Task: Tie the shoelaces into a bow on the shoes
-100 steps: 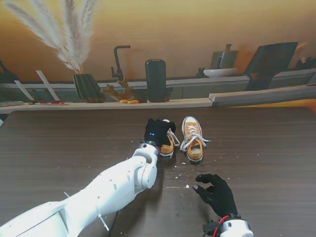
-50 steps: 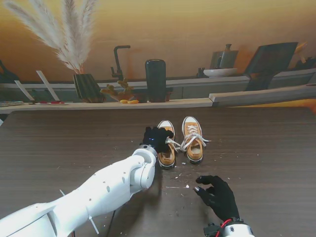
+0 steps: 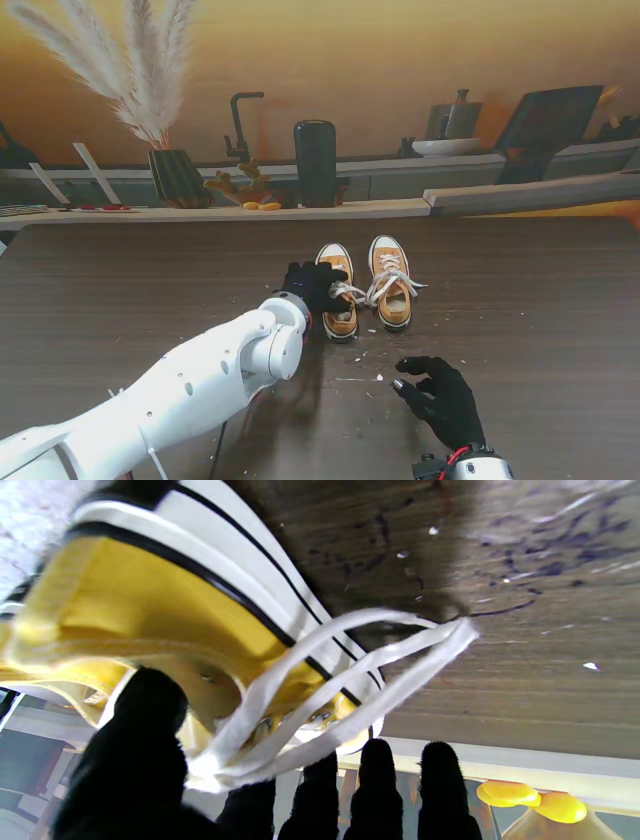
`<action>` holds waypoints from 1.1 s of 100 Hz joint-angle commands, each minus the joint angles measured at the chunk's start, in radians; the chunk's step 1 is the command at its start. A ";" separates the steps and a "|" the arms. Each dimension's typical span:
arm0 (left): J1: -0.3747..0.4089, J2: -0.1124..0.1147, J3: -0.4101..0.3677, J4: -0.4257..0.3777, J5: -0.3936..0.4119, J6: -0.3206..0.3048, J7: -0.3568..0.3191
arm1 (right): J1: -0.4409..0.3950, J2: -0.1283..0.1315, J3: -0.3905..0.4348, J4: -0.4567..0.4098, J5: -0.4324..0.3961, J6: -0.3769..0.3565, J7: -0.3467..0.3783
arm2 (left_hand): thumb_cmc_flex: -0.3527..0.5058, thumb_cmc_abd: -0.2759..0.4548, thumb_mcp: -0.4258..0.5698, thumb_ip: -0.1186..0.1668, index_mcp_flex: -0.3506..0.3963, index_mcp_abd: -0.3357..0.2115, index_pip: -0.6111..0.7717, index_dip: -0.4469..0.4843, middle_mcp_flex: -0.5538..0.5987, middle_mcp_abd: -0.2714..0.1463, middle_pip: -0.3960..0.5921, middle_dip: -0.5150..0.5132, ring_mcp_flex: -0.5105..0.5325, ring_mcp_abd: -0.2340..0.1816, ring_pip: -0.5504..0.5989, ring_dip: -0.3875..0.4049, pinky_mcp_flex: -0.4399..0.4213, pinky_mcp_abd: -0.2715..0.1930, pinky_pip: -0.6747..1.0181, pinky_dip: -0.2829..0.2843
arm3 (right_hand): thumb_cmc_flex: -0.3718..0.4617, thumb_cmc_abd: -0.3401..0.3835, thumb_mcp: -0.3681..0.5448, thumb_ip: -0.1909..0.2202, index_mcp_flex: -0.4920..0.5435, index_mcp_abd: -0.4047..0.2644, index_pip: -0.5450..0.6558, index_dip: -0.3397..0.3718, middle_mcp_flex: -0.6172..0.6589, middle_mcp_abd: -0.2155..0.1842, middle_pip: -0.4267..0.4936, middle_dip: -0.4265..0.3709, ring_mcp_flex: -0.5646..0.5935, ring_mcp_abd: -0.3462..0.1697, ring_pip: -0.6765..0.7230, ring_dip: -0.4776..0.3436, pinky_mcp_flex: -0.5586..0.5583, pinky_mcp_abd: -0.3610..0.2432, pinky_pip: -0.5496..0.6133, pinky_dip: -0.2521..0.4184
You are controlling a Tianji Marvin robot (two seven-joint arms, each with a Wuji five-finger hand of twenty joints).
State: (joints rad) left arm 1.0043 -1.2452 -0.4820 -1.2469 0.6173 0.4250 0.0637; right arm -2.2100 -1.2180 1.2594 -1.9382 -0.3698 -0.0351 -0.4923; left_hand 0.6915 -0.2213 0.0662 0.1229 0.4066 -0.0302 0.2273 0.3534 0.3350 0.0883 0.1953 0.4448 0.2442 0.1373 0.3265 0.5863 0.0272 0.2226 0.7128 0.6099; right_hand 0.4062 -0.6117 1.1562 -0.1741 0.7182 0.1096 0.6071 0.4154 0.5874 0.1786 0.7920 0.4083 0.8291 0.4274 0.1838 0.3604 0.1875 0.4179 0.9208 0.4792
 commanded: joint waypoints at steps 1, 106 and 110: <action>0.011 0.022 -0.006 -0.039 0.038 0.009 -0.023 | -0.004 0.004 -0.001 -0.003 -0.001 -0.006 0.015 | -0.050 0.035 -0.038 -0.016 -0.029 0.033 -0.029 -0.022 -0.030 0.009 -0.035 -0.033 -0.028 0.007 -0.034 -0.034 -0.019 -0.035 -0.040 -0.001 | -0.010 0.000 0.014 0.032 0.011 -0.017 -0.007 0.019 0.010 0.007 -0.006 -0.014 0.017 0.040 0.003 0.013 0.006 -0.027 0.042 0.003; 1.052 0.122 -0.802 -0.721 0.179 -0.561 0.228 | 0.046 0.043 0.025 0.052 -0.142 -0.063 0.115 | -0.019 0.063 -0.044 -0.008 0.061 0.047 -0.010 -0.017 0.099 0.012 -0.037 -0.042 0.101 -0.013 -0.162 -0.119 0.053 0.004 -0.283 -0.028 | -0.041 0.029 -0.091 0.025 -0.057 -0.085 -0.023 0.023 -0.043 -0.035 -0.097 -0.046 -0.104 -0.014 -0.063 -0.045 -0.052 -0.118 -0.087 -0.050; 1.071 0.118 -0.811 -0.712 0.175 -0.579 0.252 | 0.049 0.047 0.025 0.055 -0.151 -0.063 0.125 | -0.017 0.063 -0.042 -0.006 0.065 0.045 -0.007 -0.017 0.107 0.011 -0.033 -0.042 0.109 -0.013 -0.160 -0.121 0.058 0.002 -0.285 -0.030 | -0.045 0.033 -0.101 0.024 -0.062 -0.091 -0.025 0.023 -0.047 -0.039 -0.109 -0.052 -0.115 -0.018 -0.067 -0.054 -0.056 -0.123 -0.099 -0.057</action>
State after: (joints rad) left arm 2.0513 -1.1227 -1.2908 -1.9762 0.7816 -0.1772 0.3242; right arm -2.1669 -1.1825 1.2831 -1.8903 -0.5099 -0.0941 -0.3896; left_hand 0.6475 -0.1730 0.0251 0.1053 0.4488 -0.0281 0.2173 0.3278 0.4281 0.1062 0.1537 0.4215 0.3269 0.1444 0.1800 0.4978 0.0777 0.2268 0.4494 0.5968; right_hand 0.4056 -0.5926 1.1003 -0.1741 0.6819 0.0511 0.5916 0.4157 0.5773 0.1674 0.7055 0.3730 0.7502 0.4062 0.1412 0.3320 0.1470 0.3649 0.8411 0.4418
